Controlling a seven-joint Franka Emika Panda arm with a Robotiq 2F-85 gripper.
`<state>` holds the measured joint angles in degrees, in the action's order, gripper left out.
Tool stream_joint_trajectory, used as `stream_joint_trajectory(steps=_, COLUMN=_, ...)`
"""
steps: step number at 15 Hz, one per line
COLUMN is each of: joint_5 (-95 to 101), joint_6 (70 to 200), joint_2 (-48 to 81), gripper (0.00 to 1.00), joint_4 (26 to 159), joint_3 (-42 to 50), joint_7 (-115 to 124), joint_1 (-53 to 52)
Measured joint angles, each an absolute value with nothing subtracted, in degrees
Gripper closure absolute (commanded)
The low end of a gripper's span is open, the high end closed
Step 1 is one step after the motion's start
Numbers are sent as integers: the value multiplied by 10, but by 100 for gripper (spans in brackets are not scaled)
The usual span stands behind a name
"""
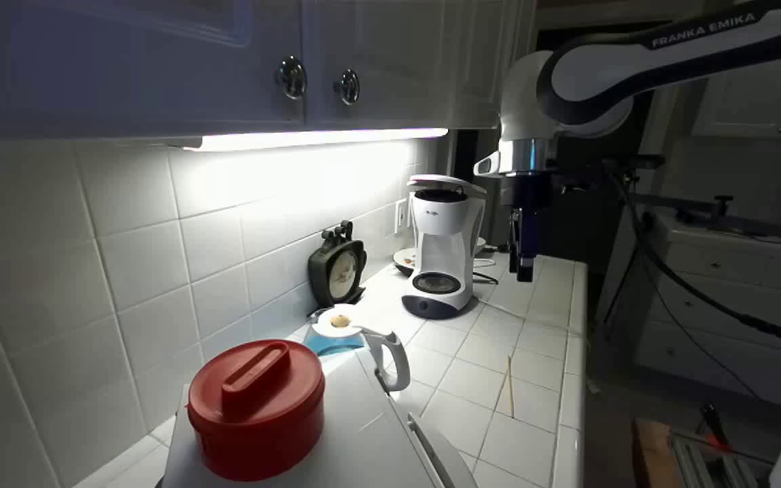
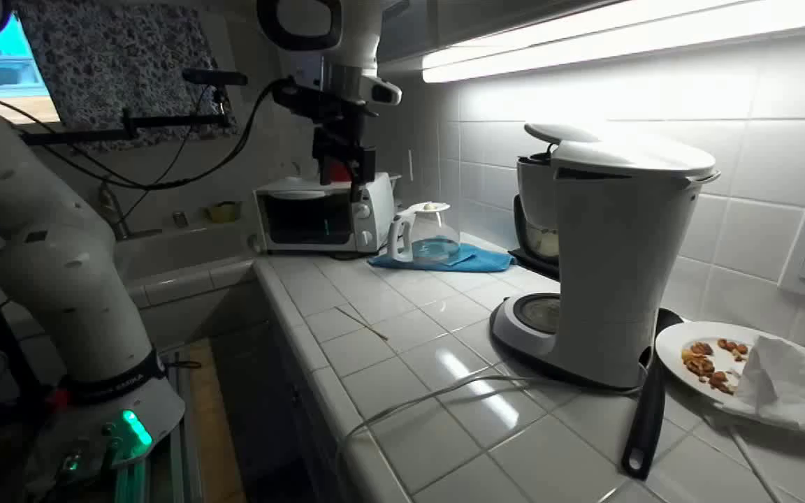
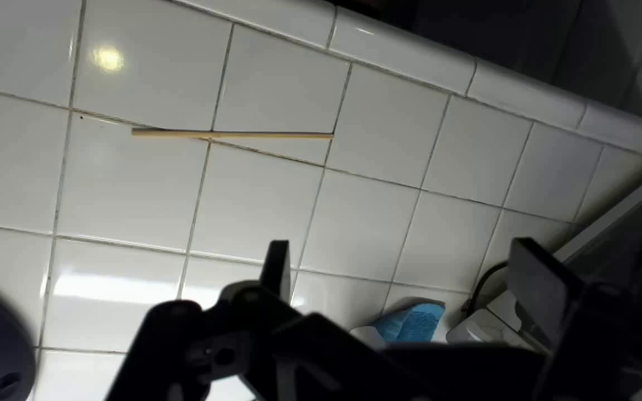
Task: Open the oven door.
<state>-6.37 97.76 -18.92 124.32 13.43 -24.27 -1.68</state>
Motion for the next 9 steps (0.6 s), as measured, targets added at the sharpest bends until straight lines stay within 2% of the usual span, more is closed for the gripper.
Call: stream_joint_trajectory(steps=9, joint_5=-63, joint_6=978, joint_2=-189, gripper=0, joint_4=1243, joint_3=123, joint_7=-244, joint_1=-12)
